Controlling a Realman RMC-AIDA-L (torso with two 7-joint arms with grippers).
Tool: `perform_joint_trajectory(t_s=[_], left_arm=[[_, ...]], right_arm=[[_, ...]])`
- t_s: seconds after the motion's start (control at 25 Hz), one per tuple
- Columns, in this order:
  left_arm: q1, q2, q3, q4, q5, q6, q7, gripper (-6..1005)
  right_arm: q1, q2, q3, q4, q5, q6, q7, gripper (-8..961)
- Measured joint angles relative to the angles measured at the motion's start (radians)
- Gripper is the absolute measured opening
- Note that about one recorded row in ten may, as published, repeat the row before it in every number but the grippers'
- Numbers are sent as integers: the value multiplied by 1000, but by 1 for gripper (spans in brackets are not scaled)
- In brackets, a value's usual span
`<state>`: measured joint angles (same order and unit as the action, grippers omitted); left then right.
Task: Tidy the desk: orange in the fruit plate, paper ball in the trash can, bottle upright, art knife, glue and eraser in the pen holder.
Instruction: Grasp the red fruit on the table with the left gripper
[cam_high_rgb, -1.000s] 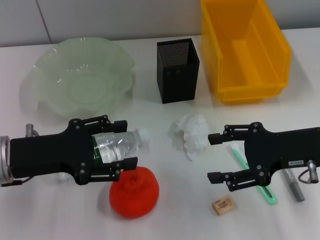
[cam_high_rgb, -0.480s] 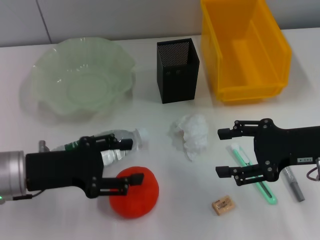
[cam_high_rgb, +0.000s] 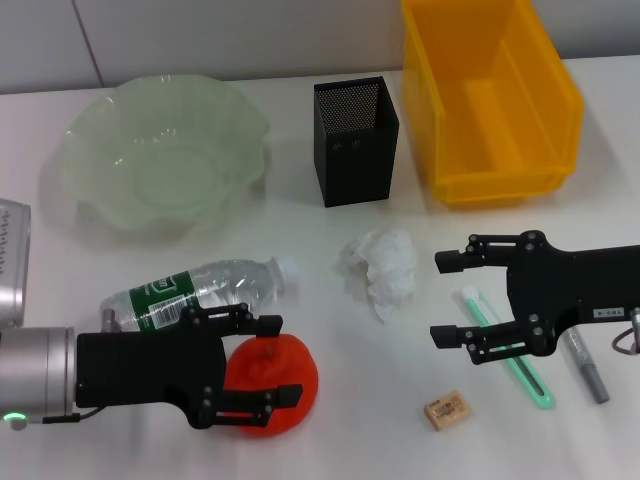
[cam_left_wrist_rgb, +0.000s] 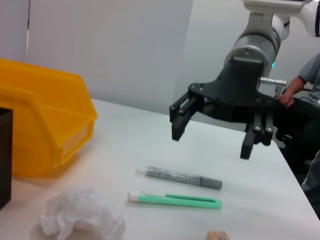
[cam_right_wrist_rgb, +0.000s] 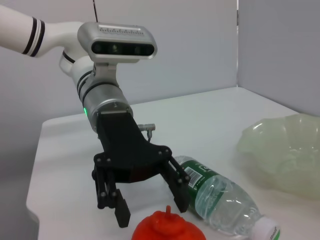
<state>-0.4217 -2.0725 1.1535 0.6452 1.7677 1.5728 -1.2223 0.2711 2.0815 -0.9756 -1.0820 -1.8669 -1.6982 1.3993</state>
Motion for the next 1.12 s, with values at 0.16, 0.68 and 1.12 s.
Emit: perform_joint_trajectory(t_s=[0.16, 0.68, 1.12], left_arm=[[2, 0, 6, -10, 0, -22, 0, 799], [-6, 0, 54, -44, 0, -87, 1, 798], [-4, 1, 59, -48, -1, -129, -2, 615]], right_arm=[[2, 0, -3, -4, 0, 2, 2, 826], [2, 0, -2, -6, 0, -5, 12, 825], [3, 0, -5, -17, 0, -6, 12, 826]])
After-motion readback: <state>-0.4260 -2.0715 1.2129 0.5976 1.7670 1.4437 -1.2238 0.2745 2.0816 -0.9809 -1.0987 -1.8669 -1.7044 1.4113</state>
